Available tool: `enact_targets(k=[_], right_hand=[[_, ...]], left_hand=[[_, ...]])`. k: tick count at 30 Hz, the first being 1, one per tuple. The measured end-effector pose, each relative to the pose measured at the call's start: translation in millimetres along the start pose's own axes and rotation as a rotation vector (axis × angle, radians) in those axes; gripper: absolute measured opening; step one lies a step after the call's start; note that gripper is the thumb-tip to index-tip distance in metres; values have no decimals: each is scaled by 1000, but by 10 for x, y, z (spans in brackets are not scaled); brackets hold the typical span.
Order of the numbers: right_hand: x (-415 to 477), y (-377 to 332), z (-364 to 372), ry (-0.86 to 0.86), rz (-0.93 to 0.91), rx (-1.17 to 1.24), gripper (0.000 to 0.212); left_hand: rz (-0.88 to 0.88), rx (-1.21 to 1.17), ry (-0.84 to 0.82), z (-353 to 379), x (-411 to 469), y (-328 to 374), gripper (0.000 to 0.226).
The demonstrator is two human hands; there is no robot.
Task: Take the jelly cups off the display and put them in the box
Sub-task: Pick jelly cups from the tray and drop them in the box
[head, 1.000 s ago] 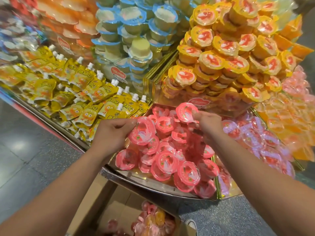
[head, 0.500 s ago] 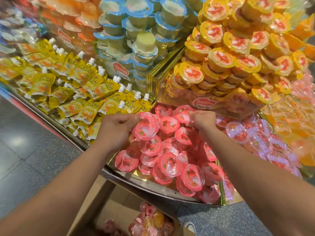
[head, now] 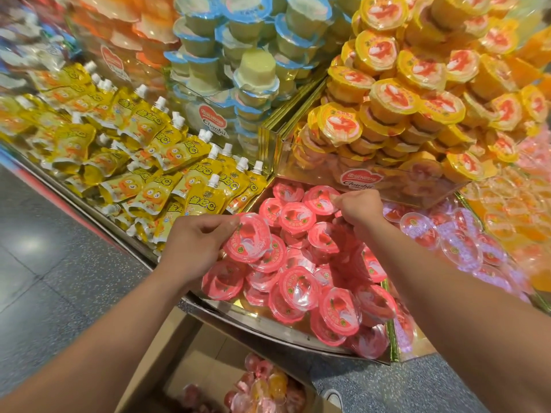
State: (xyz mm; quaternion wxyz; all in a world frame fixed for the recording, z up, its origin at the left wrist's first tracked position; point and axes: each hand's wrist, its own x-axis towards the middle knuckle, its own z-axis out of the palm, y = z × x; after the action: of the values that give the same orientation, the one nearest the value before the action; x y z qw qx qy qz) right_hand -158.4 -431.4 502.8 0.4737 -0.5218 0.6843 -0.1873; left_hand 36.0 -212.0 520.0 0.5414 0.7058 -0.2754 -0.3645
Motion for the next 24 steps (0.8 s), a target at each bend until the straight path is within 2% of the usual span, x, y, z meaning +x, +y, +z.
enact_targets(k=[3, 8, 13, 24], right_hand=[[-8, 10, 11, 34, -60, 56, 18], [-49, -3, 85, 38, -120, 116, 14], [-65, -74, 213, -10, -124, 83, 9], [-46, -190, 489, -57, -239, 16, 16]], left_hand=[[-18, -27, 18, -31, -12, 12, 12], [-39, -52, 17, -39, -20, 13, 13], [-43, -53, 16, -38, -33, -37, 13], [-32, -44, 8, -140, -46, -114, 15]])
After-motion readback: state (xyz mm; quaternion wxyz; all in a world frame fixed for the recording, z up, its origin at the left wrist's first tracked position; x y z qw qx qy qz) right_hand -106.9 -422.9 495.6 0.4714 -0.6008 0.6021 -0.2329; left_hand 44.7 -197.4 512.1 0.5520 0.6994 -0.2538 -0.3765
